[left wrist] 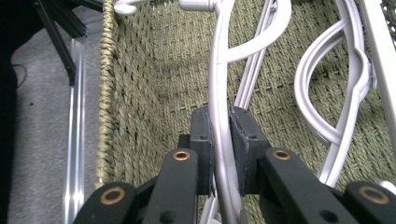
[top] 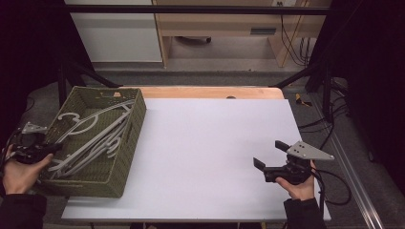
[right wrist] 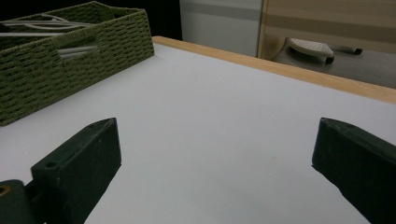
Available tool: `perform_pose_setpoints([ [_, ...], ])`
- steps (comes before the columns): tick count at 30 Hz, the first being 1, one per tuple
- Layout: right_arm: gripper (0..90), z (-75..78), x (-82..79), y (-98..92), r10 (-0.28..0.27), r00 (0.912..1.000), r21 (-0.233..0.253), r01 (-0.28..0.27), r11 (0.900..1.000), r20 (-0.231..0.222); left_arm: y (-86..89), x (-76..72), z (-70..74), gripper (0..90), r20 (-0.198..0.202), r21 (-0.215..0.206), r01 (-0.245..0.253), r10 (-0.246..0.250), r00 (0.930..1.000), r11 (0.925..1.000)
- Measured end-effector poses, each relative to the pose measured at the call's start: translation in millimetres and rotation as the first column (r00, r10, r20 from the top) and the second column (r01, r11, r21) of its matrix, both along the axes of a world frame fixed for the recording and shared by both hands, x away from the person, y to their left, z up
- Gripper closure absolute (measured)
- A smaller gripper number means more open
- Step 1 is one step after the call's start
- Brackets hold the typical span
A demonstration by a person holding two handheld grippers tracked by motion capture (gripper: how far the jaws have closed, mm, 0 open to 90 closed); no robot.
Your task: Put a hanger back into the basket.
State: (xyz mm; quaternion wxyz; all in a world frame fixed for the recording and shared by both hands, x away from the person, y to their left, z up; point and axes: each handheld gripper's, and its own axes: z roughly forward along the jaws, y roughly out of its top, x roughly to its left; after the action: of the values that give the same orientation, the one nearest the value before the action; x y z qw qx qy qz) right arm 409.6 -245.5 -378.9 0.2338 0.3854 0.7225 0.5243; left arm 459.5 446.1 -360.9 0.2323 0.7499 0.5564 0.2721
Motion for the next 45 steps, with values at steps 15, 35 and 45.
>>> perform_pose_setpoints([
  [15,1.5,0.2,-0.6,0.7,0.008,1.0,-0.004,-0.008,1.0,0.002,7.0,-8.4,2.6,81.0,0.236,0.183,0.128,-0.17,0.9569,0.9748],
  [35,1.5,-0.4,0.0,2.2,0.013,0.9999,-0.004,-0.013,1.0,0.004,-12.5,-44.3,3.4,80.1,0.353,0.228,0.184,-0.258,0.8993,0.956],
  [45,1.5,-0.1,-0.2,2.0,0.01,1.0,0.006,-0.01,1.0,-0.001,-5.0,-38.1,9.5,72.4,0.251,-0.048,0.209,-0.191,0.9489,0.9766],
])
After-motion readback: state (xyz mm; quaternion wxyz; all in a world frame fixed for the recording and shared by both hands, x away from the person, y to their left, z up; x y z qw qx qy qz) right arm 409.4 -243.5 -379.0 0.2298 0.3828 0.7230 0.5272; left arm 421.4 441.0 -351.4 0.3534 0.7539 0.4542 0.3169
